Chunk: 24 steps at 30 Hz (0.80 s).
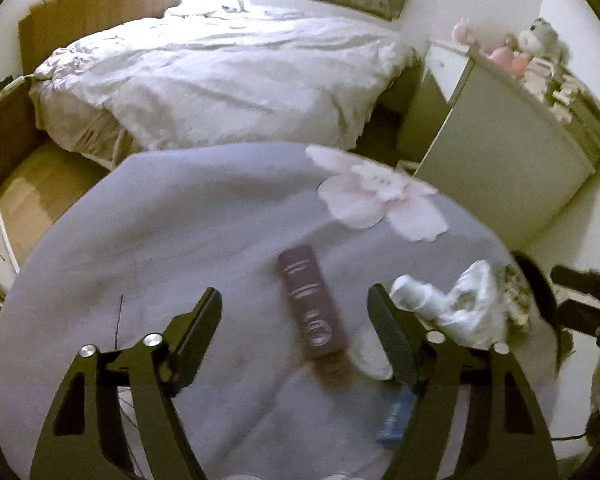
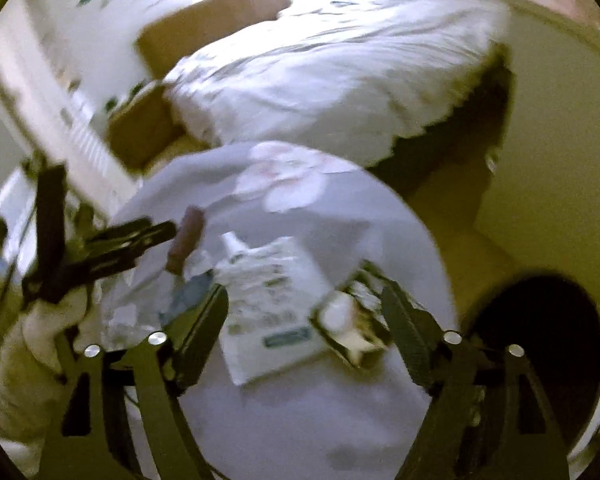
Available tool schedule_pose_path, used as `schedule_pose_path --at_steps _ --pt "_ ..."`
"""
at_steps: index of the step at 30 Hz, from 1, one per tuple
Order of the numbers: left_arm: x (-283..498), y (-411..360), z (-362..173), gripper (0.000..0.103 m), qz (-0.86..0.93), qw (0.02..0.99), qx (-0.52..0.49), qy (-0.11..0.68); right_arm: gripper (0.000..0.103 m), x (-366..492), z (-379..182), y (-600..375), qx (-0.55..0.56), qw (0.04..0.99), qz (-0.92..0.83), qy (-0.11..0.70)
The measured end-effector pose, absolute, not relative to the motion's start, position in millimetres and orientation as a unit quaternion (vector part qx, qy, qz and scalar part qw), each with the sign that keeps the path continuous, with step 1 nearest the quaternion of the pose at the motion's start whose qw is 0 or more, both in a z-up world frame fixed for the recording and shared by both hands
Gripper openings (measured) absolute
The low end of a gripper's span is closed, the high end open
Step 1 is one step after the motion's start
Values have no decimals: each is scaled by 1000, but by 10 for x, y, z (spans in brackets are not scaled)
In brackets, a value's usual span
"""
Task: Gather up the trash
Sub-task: 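Move both open tools back over the table, then grasp the brown bottle with the left tool while the right grasps the white medicine bag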
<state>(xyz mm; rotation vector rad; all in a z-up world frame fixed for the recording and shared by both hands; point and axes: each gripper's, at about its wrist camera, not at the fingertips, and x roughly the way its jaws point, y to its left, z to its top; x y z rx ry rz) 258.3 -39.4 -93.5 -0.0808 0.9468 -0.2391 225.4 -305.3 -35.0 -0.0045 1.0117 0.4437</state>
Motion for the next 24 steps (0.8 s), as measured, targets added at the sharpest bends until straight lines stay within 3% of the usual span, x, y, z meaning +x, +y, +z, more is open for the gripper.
schedule_pose_path --at_steps 2,5,9,11,12,14,20,24 --pt "2628 -420 -998 70 -117 879 -27 461 89 2289 -425 -2859 -56 847 216 483" --pt "2700 -516 -1065 62 -118 878 4 463 89 2359 -577 -2620 -131 834 223 486" --pt "2659 -568 -1112 53 -111 882 24 458 89 2424 -757 -2524 -148 816 241 504" --pt "2669 -549 -1115 43 -103 885 27 453 89 2442 -808 -2527 -138 815 242 508" --pt "2667 -544 -1114 40 -100 887 26 451 87 2457 -834 -2539 -128 814 241 514" --pt "2670 -504 -1119 25 -94 889 22 448 66 2470 -871 -2555 -104 808 248 524" --pt "2637 -356 -1100 25 -105 887 -13 450 49 2417 -749 -2567 -76 816 249 517" --pt "2481 -251 -975 25 -112 894 -34 433 47 2355 -530 -2617 -30 826 265 496"
